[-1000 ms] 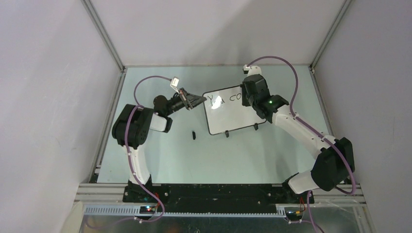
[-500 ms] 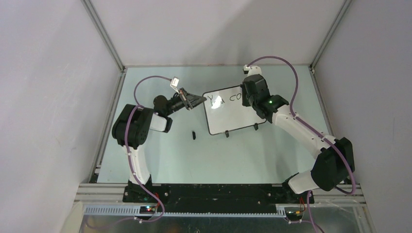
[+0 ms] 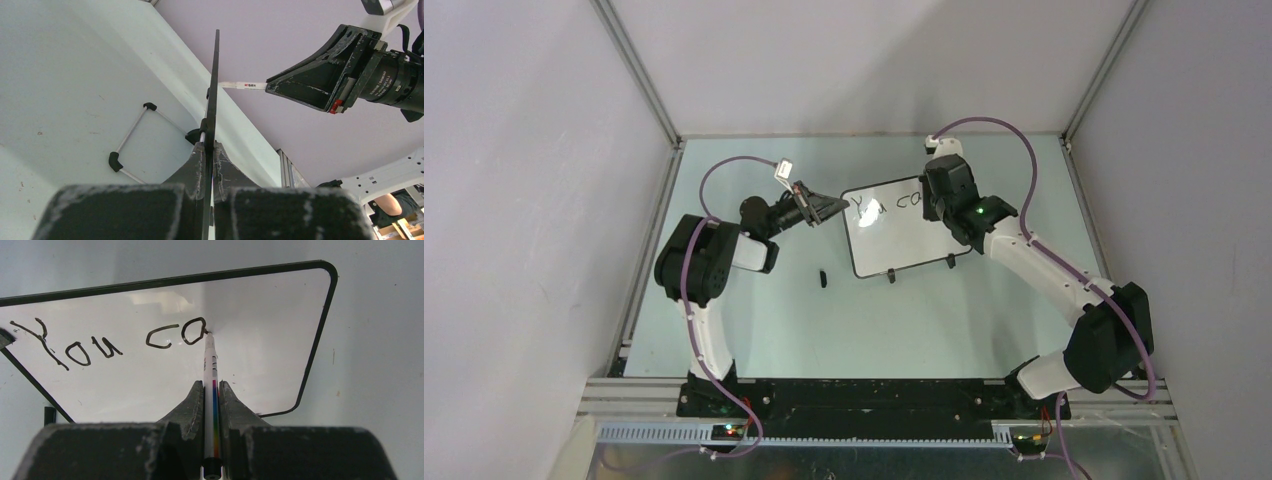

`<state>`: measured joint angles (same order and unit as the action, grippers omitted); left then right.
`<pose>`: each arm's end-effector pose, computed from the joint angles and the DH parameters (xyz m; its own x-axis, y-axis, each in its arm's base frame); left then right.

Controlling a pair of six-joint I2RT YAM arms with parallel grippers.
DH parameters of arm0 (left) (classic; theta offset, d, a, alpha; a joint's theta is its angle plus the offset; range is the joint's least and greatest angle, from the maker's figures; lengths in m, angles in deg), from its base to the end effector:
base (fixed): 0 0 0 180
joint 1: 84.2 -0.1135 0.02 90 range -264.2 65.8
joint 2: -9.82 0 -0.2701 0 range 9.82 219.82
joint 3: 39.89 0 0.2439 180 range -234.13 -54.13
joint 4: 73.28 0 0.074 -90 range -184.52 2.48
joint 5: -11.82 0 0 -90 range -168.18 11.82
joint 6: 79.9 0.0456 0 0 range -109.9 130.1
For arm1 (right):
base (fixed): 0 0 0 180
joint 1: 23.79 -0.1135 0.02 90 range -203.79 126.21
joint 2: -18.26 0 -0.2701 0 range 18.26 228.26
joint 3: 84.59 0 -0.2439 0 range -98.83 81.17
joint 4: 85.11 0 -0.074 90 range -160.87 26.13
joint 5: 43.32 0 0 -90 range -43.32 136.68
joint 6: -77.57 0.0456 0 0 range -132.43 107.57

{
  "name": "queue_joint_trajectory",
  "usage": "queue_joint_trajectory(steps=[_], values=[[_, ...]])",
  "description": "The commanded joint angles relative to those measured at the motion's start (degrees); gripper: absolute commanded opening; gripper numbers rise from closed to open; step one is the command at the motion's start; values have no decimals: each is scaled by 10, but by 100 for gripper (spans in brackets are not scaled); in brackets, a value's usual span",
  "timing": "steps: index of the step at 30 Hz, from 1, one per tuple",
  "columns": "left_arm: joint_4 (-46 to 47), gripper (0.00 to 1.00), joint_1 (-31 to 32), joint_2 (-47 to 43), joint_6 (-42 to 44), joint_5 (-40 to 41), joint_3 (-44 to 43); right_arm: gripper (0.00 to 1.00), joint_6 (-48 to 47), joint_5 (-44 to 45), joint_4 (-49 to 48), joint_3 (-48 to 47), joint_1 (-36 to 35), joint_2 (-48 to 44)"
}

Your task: Write a sentence on the whiteboard

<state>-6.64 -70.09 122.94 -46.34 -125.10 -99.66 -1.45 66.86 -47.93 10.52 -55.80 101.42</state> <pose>0.3546 -0.1235 0.1904 -0.5900 -0.4386 -0.6779 0.6589 0.2237 -0.7182 0.2854 0.1599 0.3213 -0.5322 -0.1218 -0.8378 -0.1608 0.9861 -0.0413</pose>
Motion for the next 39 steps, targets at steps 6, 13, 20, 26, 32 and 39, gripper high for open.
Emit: queue_joint_trajectory(steps=[6, 13, 20, 26, 32, 39], values=[[25, 0, 4, -34, 2, -11, 0, 0, 8, 19, 10, 3, 1, -11], [25, 0, 5, -34, 3, -11, 0, 0, 6, 20, 10, 3, 1, -22], [26, 0, 4, -33, 3, -11, 0, 0, 5, -4, -11, 3, 12, -54], [25, 0, 4, -32, 3, -11, -1, 0, 9, -21, -22, 3, 30, -64], [25, 0, 4, -32, 3, -11, -1, 0, 9, -26, -23, -9, 39, -48], [25, 0, 4, -33, 3, -11, -1, 0, 10, -36, -26, -12, 39, -34]])
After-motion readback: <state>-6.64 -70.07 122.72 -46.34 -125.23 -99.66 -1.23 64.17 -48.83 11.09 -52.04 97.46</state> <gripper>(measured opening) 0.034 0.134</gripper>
